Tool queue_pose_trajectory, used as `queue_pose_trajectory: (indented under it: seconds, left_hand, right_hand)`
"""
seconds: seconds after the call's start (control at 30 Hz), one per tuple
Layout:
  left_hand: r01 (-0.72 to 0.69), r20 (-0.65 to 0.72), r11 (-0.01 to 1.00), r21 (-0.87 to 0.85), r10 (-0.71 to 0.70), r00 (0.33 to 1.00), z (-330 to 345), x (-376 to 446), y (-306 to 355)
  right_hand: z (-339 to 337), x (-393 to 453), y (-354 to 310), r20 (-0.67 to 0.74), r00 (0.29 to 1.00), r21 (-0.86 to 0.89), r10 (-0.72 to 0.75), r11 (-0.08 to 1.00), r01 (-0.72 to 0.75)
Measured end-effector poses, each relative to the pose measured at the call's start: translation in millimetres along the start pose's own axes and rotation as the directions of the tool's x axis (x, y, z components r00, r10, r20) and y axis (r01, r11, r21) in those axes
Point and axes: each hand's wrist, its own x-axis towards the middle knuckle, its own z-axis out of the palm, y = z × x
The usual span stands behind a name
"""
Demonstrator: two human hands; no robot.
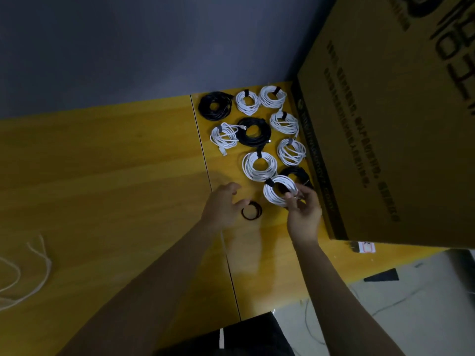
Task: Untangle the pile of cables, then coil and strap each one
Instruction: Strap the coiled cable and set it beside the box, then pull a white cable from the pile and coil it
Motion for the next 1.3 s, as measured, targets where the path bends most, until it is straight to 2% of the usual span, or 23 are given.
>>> queue_pose_trajectory:
  seconds: [0.1,0.17,0.3,0.4,0.47,0.57,0.6,0.67,0.77,0.83,0.9,1.07,1.17,1.3]
  left_hand:
    - [-0.038,0.051,0.976,0.217,0.028,0.998,16,2,2]
    - [-0.029,0.049,0.960,0.279,0.016,0.999,25,1,3]
    - [0.006,0.011,0.968,0.249,-0.009,1.000,33,-6,-2]
    - [-0.001,0.005,0.979,0.204,0.000,1.000,33,-12,-9]
    - [-0.007,0.017,0.978,0.208,0.004,1.000,33,-17,-12]
    - [0.009,0.024,0.977,0.213,-0.015,1.000,31,-27,-14]
    - [0.024,0.012,0.978,0.205,-0.027,1.000,29,-31,-15]
    - [0.054,-0.026,0.977,0.205,-0.049,0.998,20,-40,-17]
    - [0.114,-0.122,0.962,0.249,-0.086,0.989,-2,-60,-27]
    - [0.203,-0.221,0.947,0.249,-0.149,0.964,-21,-81,-41]
    - [0.309,-0.336,0.924,0.227,-0.224,0.915,-40,-111,-59]
    - [0.534,-0.560,0.833,0.146,-0.375,0.739,-85,-207,-116]
    - [0.635,-0.636,0.772,0.037,-0.472,0.611,-110,-263,-152]
    - [0.664,-0.693,0.744,-0.074,-0.517,0.502,-146,-314,-199]
  right_hand:
    - [-9,5,3,0.015,1.000,-0.104,-0.024,0.994,0.025]
    - [-11,4,5,0.025,0.999,-0.148,-0.026,0.989,0.029]
    - [-5,2,10,0.032,0.999,-0.248,0.002,0.969,0.006]
    - [5,2,11,0.123,0.991,-0.284,0.045,0.959,-0.008]
    - [9,0,12,0.192,0.981,-0.402,0.035,0.914,0.046]
    - [5,-14,13,0.188,0.976,-0.655,-0.110,0.727,0.208]
    - [2,-21,12,0.186,0.970,-0.682,-0.156,0.690,0.242]
    - [-3,-34,9,0.218,0.955,-0.666,-0.200,0.685,0.295]
    - [-1,-47,3,0.364,0.917,-0.621,-0.165,0.690,0.371]
    - [8,-52,-3,0.497,0.851,-0.582,-0.168,0.663,0.470]
    - [25,-59,-8,0.640,0.750,-0.542,-0.167,0.593,0.595]
    - [98,-89,-17,0.902,0.417,-0.340,-0.114,0.410,0.846]
    - [152,-118,-20,0.970,0.239,-0.218,-0.036,0.295,0.930]
    - [224,-171,-29,0.995,0.099,-0.092,-0.025,0.195,0.976]
